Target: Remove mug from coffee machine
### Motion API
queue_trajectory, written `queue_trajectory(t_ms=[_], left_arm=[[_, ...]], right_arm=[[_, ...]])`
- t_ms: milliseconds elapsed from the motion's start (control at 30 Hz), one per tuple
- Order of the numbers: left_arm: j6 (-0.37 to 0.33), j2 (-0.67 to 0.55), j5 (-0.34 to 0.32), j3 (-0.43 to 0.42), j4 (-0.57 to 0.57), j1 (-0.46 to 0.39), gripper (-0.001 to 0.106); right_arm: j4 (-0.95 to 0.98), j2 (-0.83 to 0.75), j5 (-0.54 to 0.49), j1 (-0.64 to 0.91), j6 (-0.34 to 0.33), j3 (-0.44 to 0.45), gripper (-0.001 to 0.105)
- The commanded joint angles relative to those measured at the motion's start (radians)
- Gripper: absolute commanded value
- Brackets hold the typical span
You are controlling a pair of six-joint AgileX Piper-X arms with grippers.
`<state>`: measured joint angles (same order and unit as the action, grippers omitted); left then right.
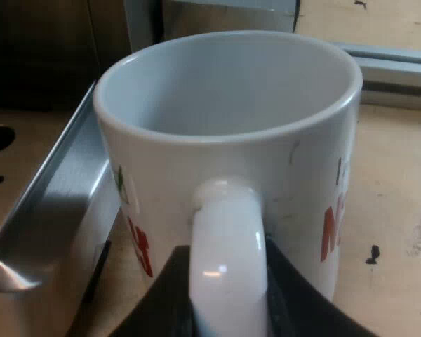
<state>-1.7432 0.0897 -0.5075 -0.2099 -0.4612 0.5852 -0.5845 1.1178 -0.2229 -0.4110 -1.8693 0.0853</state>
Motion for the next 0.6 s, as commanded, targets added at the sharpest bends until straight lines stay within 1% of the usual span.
queue_trajectory(t_ms=[33, 167, 200, 300, 500, 600], left_arm=[[-0.01, -0.003, 0.012, -0.002, 0.011, 0.005, 0.086], [-0.01, -0.003, 0.012, -0.002, 0.011, 0.005, 0.086], [-0.01, -0.003, 0.012, -0.002, 0.011, 0.005, 0.086], [-0.01, -0.003, 0.012, -0.002, 0.011, 0.005, 0.086], [-0.01, -0.003, 0.012, -0.002, 0.011, 0.005, 0.086], [-0.01, -0.003, 0.012, -0.002, 0.011, 0.005, 0.086]], right_arm=[[-0.129, 0.037, 0.005, 0.004, -0.011, 0.01, 0.0], [-0.188, 0.118, 0.005, 0.004, -0.009, 0.01, 0.0], [-0.188, 0.118, 0.005, 0.004, -0.008, 0.01, 0.0], [-0.23, 0.174, -0.002, 0.004, 0.018, 0.01, 0.0], [-0.25, 0.212, -0.004, 0.004, 0.054, 0.01, 0.0], [-0.25, 0.213, -0.004, 0.004, 0.056, 0.01, 0.0]])
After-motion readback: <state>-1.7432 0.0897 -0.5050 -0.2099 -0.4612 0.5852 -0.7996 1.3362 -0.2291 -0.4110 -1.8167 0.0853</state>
